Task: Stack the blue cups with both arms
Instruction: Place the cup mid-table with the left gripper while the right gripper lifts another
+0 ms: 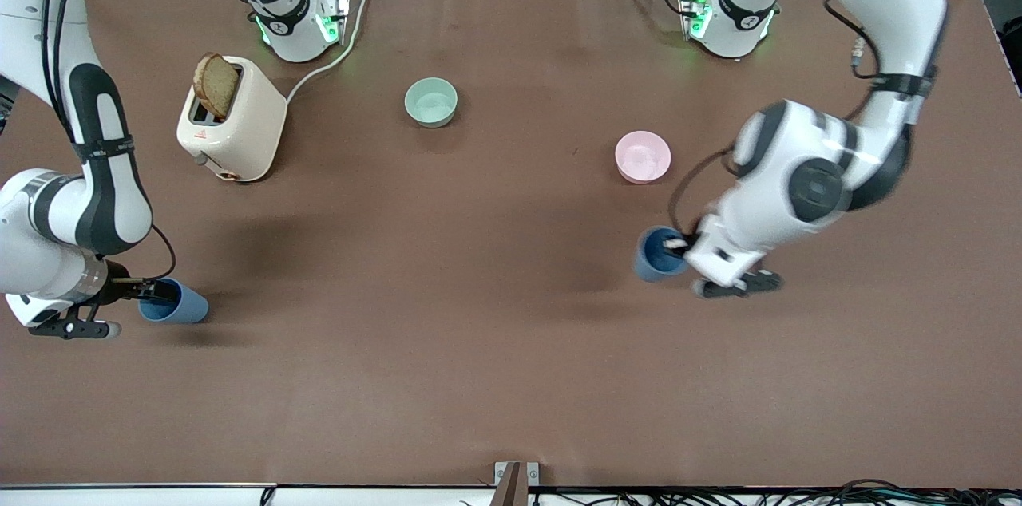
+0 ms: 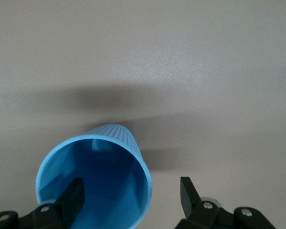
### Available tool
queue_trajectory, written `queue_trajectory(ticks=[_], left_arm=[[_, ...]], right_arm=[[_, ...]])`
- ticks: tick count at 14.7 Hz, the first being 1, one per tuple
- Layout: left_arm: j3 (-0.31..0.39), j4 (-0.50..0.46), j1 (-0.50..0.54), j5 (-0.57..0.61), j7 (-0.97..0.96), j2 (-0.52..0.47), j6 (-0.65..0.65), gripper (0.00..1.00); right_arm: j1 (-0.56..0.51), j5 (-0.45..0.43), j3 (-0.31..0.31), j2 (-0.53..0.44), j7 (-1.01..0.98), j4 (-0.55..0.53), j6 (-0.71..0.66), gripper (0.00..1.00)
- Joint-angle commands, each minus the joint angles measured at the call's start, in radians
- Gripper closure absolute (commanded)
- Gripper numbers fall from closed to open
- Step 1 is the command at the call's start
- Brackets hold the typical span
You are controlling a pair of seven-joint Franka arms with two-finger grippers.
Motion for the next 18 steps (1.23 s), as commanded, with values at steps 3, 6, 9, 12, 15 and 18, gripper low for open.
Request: queue_trajectory(ticks=[3, 6, 9, 12, 15, 18], left_arm=[[0.008, 0.072, -0.242, 0.028, -0.340, 0.124, 0.052, 1.00], [0.011, 0.072, -0.306, 0.091, -0.472, 0.204, 0.189, 0.99], [0.011, 0.074, -0.326, 0.163, -0.504, 0.249, 0.223, 0.95], [0.014, 0.090, -0.317, 0.163, -0.492, 0.258, 0.223, 0.64], [0.014, 0.159, -0.307, 0.168, -0.497, 0.223, 0.203, 0.00], [0.012, 0.259, -0.217, 0.192, -0.462, 0.148, 0.052, 0.00]], right_arm=[[-0.019, 0.047, 0.020, 0.015, -0.068, 0.006, 0.030, 0.92], [-0.021, 0.053, 0.020, 0.009, -0.075, 0.004, 0.016, 0.99], [-0.004, 0.053, 0.020, -0.060, -0.066, 0.006, -0.085, 0.99], [0.056, 0.047, 0.018, -0.187, 0.017, 0.006, -0.221, 0.99], [0.126, 0.045, 0.018, -0.302, 0.132, 0.011, -0.370, 0.99], [0.223, 0.051, 0.020, -0.371, 0.242, 0.007, -0.436, 0.99]])
